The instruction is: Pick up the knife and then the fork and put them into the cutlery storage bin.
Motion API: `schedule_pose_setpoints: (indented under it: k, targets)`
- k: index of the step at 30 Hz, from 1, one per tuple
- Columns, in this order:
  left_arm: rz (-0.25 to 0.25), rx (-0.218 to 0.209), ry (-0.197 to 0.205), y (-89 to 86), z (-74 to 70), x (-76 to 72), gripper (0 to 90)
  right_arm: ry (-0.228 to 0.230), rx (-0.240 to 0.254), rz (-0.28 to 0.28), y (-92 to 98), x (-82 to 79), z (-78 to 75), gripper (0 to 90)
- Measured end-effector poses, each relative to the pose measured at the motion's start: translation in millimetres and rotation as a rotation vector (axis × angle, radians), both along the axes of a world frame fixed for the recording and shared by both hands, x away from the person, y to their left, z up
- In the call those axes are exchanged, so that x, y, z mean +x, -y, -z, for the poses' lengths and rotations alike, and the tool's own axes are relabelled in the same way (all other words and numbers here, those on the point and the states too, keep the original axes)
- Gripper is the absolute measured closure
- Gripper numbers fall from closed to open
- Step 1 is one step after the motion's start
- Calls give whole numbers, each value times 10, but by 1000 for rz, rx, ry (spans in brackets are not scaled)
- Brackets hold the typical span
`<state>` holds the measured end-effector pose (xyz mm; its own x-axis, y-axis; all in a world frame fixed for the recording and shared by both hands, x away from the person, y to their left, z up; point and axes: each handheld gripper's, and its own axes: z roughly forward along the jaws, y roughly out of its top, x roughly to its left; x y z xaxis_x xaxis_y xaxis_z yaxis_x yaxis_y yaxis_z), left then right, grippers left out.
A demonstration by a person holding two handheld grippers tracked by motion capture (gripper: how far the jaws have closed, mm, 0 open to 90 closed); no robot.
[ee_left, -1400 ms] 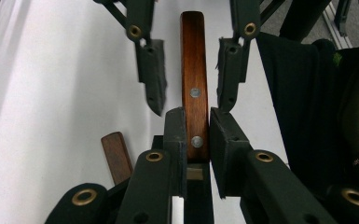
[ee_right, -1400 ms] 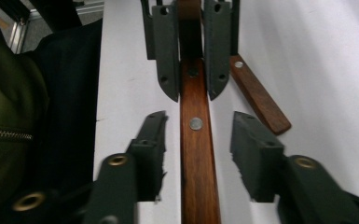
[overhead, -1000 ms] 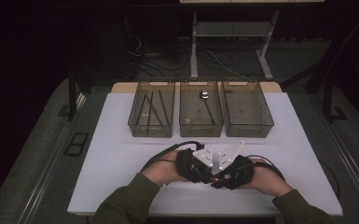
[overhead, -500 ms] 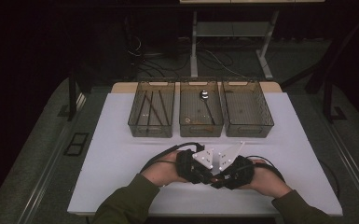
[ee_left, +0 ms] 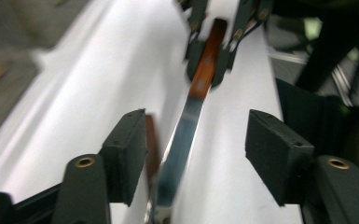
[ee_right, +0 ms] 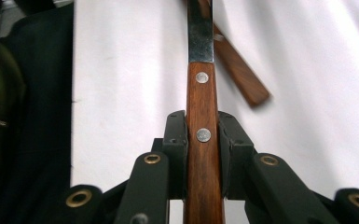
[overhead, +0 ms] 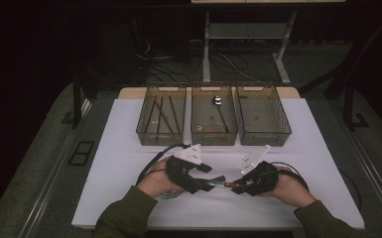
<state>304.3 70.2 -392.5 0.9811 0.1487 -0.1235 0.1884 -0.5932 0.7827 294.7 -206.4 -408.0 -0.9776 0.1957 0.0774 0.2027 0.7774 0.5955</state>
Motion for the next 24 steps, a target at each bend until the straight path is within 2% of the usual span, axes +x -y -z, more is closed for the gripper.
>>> schedule_pose_setpoints:
  k: [2,10,11,13,15,18,20,22,24]
  targets:
    - [-42,0,14,-110,27,-4,304,-6,9,37,92,32,-24,758]
    - [-282,-27,50,-517,210,-103,152,-5,42,163,391,165,-152,758]
    - [-297,-32,48,-551,228,-115,138,6,46,172,441,199,-177,758]
    - [-339,-43,52,-635,283,-154,105,-5,66,212,490,220,-219,757]
    - [-385,-52,49,-686,321,-183,48,-1,64,238,532,249,-254,758]
    - [-412,-54,62,-774,350,-209,1,-2,89,278,605,309,-310,758]
    - [-421,-57,63,-822,370,-212,0,2,106,301,664,363,-356,758]
    - [-424,-56,83,-868,383,-221,0,10,117,322,714,416,-394,758]
    - [-427,-58,78,-906,397,-229,0,13,136,343,754,475,-426,757]
